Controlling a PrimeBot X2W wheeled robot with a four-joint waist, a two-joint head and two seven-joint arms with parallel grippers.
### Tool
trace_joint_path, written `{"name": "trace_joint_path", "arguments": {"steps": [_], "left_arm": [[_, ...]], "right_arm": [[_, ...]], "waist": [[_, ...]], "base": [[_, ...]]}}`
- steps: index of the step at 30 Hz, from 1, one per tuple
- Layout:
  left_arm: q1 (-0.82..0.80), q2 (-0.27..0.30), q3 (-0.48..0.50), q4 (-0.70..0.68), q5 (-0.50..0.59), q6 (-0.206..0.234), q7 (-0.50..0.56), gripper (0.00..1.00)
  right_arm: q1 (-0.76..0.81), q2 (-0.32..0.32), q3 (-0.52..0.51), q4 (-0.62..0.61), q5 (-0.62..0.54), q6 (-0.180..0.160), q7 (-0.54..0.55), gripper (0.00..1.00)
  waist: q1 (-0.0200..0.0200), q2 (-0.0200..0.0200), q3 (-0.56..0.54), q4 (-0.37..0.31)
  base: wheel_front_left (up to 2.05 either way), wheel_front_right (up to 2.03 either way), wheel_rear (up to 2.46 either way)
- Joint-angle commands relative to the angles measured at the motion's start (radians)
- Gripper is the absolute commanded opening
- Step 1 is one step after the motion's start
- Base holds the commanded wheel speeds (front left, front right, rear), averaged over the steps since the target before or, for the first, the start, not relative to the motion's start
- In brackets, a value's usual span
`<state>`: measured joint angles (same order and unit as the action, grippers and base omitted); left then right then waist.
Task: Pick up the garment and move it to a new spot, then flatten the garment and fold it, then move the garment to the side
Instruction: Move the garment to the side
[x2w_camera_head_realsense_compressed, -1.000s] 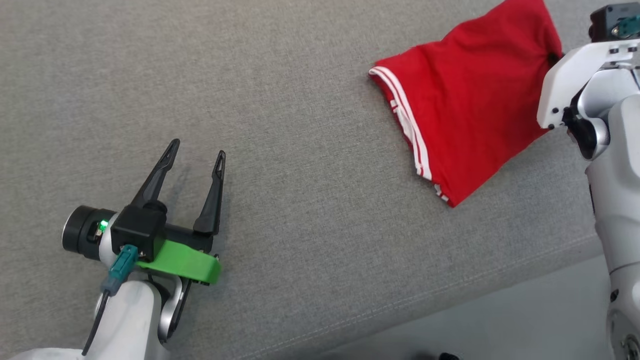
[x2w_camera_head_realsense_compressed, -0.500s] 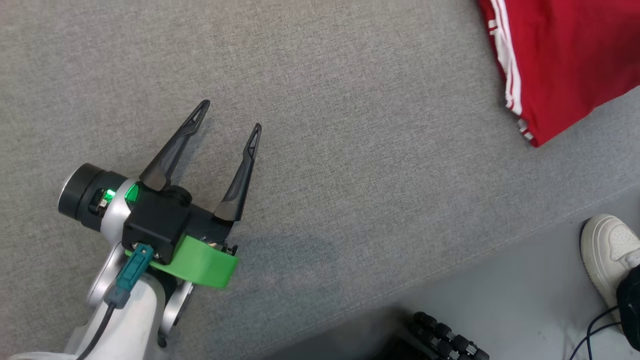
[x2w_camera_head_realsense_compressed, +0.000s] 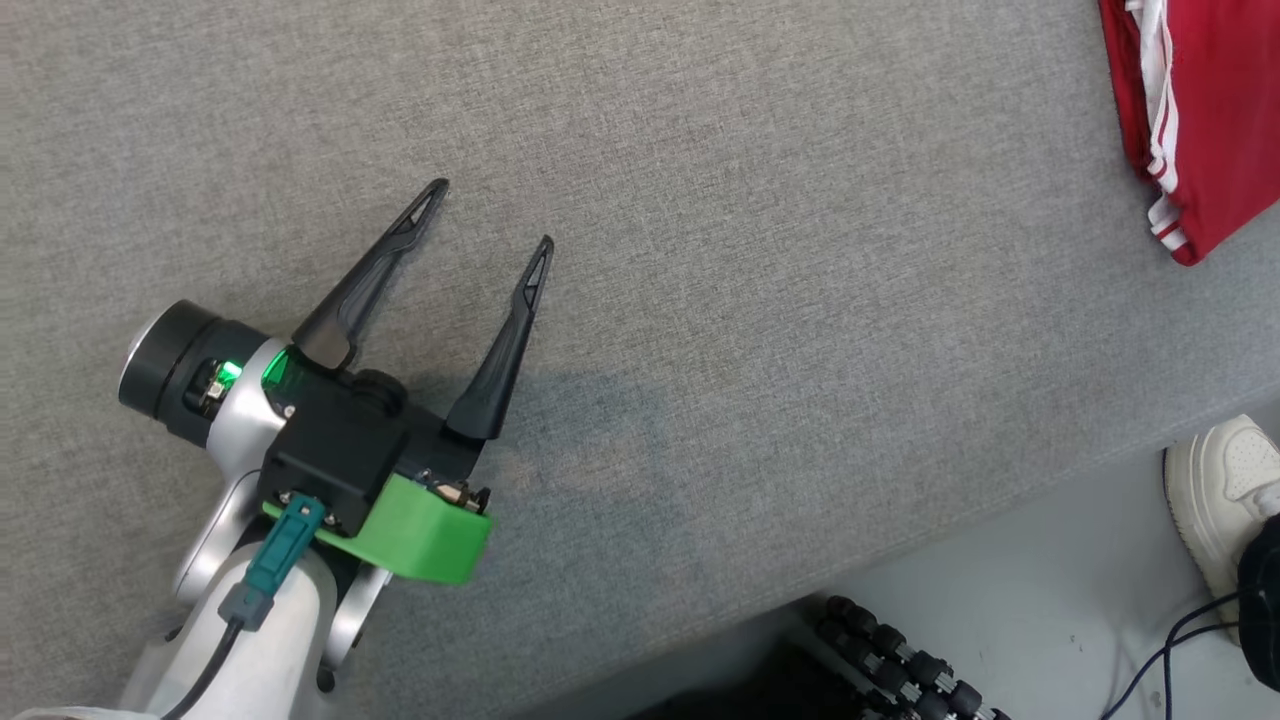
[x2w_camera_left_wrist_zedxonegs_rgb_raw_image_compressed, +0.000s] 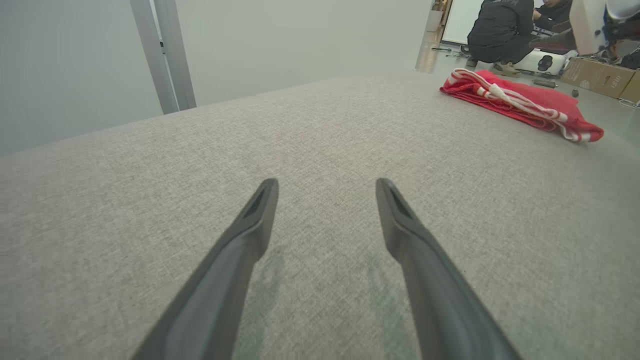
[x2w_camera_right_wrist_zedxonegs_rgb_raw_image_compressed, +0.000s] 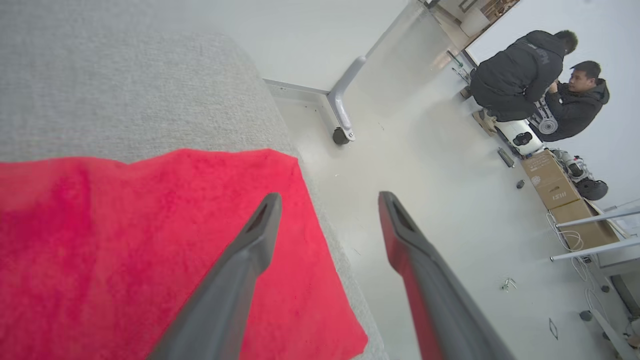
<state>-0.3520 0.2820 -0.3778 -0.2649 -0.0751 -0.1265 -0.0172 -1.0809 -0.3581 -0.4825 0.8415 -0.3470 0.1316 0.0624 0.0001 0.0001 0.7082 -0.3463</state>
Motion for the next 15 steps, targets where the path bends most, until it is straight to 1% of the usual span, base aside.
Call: {"name": "trace_joint_path", "arguments": {"steps": [1, 4, 7, 9, 11, 15], "left_arm": [[-0.015, 0.003, 0.001, 0.010, -0.002, 0.003, -0.018, 1.00], [-0.004, -0.006, 0.006, 0.046, -0.018, 0.013, -0.045, 1.00], [0.011, -0.020, 0.025, 0.083, -0.036, 0.033, -0.072, 1.00], [0.019, -0.037, 0.051, 0.108, -0.052, 0.060, -0.107, 1.00], [0.033, -0.055, 0.075, 0.137, -0.076, 0.086, -0.136, 1.00], [0.063, -0.092, 0.128, 0.207, -0.121, 0.139, -0.168, 1.00]], "right_arm": [[0.011, 0.013, 0.009, 0.002, 0.001, -0.002, -0.038, 1.00], [0.037, 0.025, 0.048, 0.017, 0.014, -0.002, -0.123, 1.00], [0.058, 0.044, 0.102, 0.042, 0.051, -0.002, -0.188, 1.00], [0.074, 0.046, 0.139, 0.053, 0.077, -0.002, -0.227, 1.00], [0.095, 0.061, 0.175, 0.062, 0.115, -0.002, -0.254, 1.00], [0.146, 0.086, 0.248, 0.053, 0.192, -0.002, -0.286, 1.00]], "waist": [[-0.0001, -0.0001, -0.033, 0.028], [-0.0001, -0.0001, -0.074, 0.047], [-0.0001, -0.0001, -0.123, 0.069], [-0.0001, -0.0001, -0.161, 0.084], [-0.0001, -0.0001, -0.203, 0.099], [-0.0001, -0.0001, -0.295, 0.134]], "base": [[0.00, 0.00, 0.00], [0.00, 0.00, 0.00], [0.00, 0.00, 0.00], [0.00, 0.00, 0.00], [0.00, 0.00, 0.00], [0.00, 0.00, 0.00]]}}
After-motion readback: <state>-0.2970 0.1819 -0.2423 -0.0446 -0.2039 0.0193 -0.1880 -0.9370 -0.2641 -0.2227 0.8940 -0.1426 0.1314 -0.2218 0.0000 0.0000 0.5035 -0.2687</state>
